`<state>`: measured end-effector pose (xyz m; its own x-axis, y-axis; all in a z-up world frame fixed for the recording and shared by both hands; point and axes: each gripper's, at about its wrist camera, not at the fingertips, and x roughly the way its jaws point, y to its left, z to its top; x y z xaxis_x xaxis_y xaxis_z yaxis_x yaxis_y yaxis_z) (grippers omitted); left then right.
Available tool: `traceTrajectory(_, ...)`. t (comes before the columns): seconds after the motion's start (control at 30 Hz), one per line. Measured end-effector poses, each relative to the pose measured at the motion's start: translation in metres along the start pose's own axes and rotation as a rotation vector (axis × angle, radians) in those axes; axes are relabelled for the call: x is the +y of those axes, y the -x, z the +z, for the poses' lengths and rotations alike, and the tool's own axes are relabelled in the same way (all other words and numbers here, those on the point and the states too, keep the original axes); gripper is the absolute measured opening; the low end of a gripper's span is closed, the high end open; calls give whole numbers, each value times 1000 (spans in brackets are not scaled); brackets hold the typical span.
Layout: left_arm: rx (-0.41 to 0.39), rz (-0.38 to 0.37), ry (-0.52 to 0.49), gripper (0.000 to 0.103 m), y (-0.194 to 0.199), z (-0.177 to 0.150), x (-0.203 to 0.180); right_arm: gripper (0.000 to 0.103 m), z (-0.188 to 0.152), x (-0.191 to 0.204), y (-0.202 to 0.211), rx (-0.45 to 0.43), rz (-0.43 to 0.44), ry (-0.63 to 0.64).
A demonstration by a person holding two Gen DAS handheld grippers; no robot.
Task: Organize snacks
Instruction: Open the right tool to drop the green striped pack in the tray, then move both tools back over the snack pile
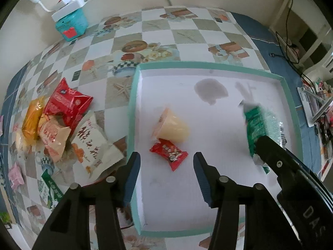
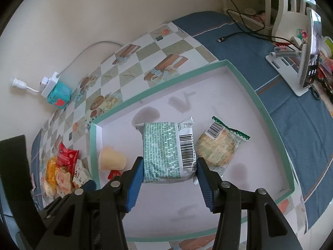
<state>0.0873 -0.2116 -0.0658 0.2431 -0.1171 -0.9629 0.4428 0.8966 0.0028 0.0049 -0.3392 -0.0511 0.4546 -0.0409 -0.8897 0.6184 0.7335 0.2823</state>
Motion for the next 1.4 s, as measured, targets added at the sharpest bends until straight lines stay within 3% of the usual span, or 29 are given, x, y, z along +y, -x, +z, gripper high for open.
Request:
traceTrajectory(0.27, -3, 26, 82, 61, 8, 0, 27, 56, 0, 1, 3, 0, -8, 8)
traceTrajectory(0.33, -7, 28, 108, 65, 10, 1, 35, 66, -1, 1, 2, 2, -11, 12)
traceTrajectory(0.4, -10, 34, 138, 81, 10, 1, 43, 76, -1, 1, 1, 3, -18, 22)
traceTrajectory(0.43, -11, 41, 160, 84, 9, 1, 49, 78, -1, 1, 1, 3, -22, 28)
traceTrajectory(0.73, 8, 62, 337, 89, 6, -5, 97, 81, -3, -1, -4, 20, -28, 24)
traceTrajectory(0.77, 6, 66, 347, 89, 7, -6, 100, 84, -3, -1, -4, 20, -28, 23)
traceTrajectory(0.83, 5, 77, 371, 89, 9, -7, 109, 102, -3, -1, -4, 15, -27, 21)
traceTrajectory(0.93, 7, 92, 393, 90, 9, -9, 119, 103, -4, 1, -2, 3, -23, 27)
traceTrajectory(1.03, 4, 101, 420, 97, 11, -12, 129, 103, -5, 4, -1, -2, -19, 37)
traceTrajectory(1.4, -59, 120, 515, 98, 32, -25, 169, 103, -11, 28, 3, -29, 6, 117)
